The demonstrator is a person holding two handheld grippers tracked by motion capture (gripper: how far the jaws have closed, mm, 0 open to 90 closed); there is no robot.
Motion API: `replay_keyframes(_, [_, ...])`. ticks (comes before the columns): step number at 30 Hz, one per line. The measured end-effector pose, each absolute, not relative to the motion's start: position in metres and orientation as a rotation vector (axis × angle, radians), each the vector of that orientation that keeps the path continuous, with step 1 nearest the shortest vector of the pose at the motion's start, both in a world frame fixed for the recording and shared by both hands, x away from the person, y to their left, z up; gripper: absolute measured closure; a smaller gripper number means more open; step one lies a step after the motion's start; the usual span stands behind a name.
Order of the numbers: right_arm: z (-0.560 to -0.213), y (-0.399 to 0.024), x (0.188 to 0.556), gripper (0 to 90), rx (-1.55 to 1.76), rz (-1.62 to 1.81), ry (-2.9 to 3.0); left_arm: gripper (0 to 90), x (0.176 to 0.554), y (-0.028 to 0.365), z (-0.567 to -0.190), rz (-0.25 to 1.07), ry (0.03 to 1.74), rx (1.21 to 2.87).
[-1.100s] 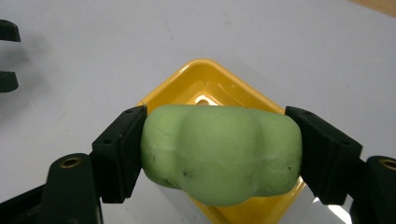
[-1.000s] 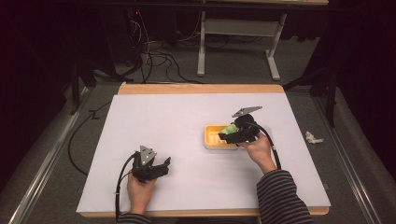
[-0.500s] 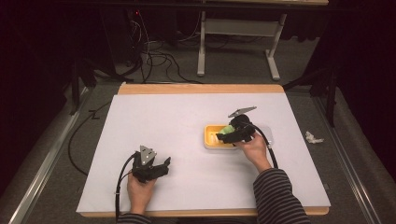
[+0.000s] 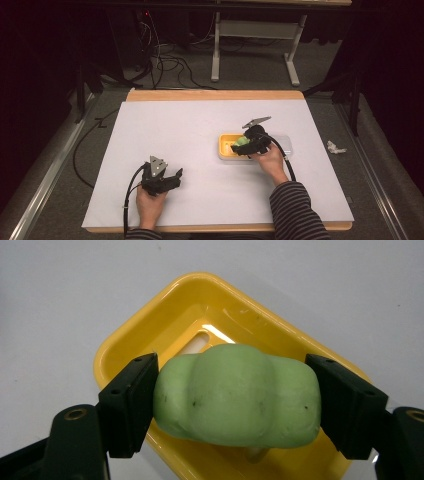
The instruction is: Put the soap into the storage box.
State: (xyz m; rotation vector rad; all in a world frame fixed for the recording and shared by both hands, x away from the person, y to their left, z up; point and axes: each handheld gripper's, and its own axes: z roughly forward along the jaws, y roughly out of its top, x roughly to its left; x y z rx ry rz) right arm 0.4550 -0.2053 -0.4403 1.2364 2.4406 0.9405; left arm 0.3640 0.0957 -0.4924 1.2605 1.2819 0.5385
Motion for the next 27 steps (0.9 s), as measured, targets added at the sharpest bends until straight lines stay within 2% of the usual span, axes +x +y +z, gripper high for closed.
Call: replay_keyframes(27, [-0.4381,-0.2127,0.4464,24.9,1.262,0.886,2.46,22.5,0.3638,0.0957,-0.4923,0.539,1.281,1.26])
